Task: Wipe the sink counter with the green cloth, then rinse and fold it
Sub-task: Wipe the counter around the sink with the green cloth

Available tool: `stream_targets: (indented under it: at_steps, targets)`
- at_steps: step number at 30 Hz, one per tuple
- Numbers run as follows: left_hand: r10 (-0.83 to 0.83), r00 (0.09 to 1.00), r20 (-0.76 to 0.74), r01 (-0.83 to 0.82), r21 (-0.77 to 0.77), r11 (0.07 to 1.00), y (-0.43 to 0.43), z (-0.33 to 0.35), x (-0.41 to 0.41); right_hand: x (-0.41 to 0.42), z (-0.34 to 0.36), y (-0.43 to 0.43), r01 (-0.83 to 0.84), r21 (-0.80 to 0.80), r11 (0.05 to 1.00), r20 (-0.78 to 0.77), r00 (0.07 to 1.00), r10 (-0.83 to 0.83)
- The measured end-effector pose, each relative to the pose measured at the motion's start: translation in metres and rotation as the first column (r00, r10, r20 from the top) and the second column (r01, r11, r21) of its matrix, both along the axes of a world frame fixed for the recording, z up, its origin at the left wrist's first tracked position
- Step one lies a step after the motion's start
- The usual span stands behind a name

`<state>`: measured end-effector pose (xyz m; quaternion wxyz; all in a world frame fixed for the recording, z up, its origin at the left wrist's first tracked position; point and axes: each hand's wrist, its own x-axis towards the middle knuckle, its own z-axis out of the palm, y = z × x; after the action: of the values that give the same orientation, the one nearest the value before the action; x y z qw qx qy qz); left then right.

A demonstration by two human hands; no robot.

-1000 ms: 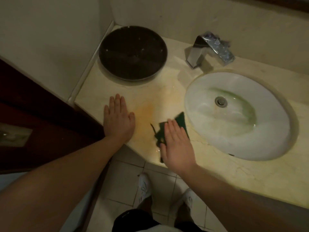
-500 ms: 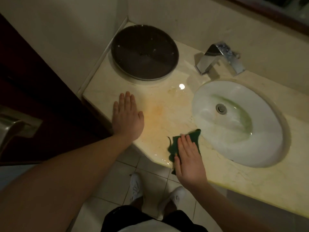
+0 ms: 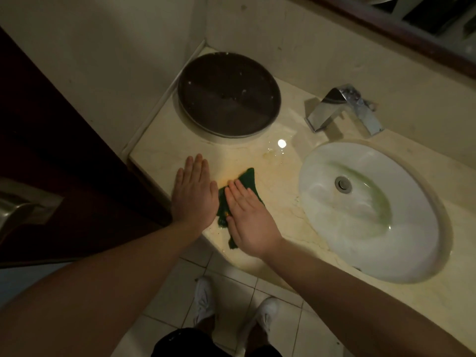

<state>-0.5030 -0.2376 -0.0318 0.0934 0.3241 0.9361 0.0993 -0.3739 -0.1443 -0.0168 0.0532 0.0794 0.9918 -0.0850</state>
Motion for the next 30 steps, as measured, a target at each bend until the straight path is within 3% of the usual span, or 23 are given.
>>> stream_targets:
  at_steps: [11, 16, 20, 25, 30]
  targets:
    - [-0.019, 0.999, -0.044, 0.017, -0.049, 0.999, 0.0, -0.007, -0.001, -0.047, -0.001, 0.084, 0.159, -0.009, 0.987, 0.016, 0.987, -0.159]
    - [-0.007, 0.999, -0.048, 0.005, -0.034, 0.999, 0.0, -0.008, 0.001, -0.04, -0.002, 0.142, 0.357, 0.017, 0.934, -0.034, 0.934, -0.356]
    - [-0.004, 0.999, -0.04, 0.003, -0.024, 1.0, 0.001, -0.007, 0.003, -0.022, -0.004, 0.122, 0.475, 0.014, 0.88, -0.046, 0.879, -0.474]
    - [-0.004, 0.998, -0.06, 0.001, -0.058, 0.998, 0.002, -0.007, 0.001, 0.026, 0.002, 0.036, 0.299, -0.005, 0.954, -0.015, 0.954, -0.299]
    - [-0.009, 0.998, -0.055, 0.006, -0.054, 0.999, 0.002, -0.004, 0.003, 0.029, 0.007, 0.034, 0.219, -0.156, 0.963, 0.024, 0.976, -0.218]
